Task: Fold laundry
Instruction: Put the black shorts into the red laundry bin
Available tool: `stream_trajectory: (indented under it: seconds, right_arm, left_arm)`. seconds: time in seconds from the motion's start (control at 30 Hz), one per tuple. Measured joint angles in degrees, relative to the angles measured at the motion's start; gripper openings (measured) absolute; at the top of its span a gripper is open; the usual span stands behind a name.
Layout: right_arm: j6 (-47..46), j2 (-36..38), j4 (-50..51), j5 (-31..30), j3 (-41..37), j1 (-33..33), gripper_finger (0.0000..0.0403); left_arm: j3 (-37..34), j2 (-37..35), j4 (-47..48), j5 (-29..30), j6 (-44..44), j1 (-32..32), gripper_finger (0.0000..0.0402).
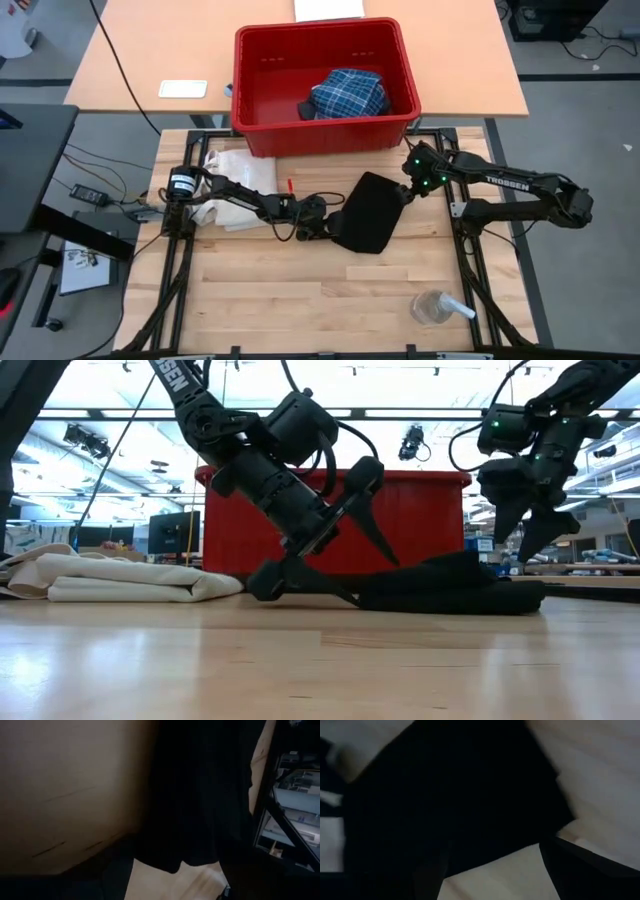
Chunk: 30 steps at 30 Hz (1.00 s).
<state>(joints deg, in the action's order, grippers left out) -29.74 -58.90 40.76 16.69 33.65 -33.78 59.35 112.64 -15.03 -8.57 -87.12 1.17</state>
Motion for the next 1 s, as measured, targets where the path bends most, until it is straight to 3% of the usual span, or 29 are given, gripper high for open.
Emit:
stream_trajectory:
  seconds: [0.1,0.17,0.43,0.63,1.0]
  right_arm:
    - [2.8,-1.4,-3.1,-5.3,-0.4,0.7,0.0314]
    - [4.2,-3.6,-5.6,-5.7,-1.3,0.7,0.0314]
    - [5.6,-12.3,-12.0,-2.8,-2.3,1.9,0.0313]
    - [1.1,-16.7,-20.4,1.5,-2.3,3.1,0.0313]
    - [-0.8,-19.4,-24.5,3.0,-2.3,4.8,0.0313]
  left_arm:
    - [0.0,0.0,-0.2,-0.9,-0.2,0.0,0.0269]
    - [0.0,0.0,0.4,-1.0,-0.9,-0.4,0.0262]
    - [0.0,0.0,1.1,0.3,-2.1,-0.6,0.0245]
    - [0.0,1.6,-2.6,-0.2,-2.6,-0.6,0.0237]
    - [0.0,1.7,-2.7,-0.4,0.8,-0.2,0.0224]
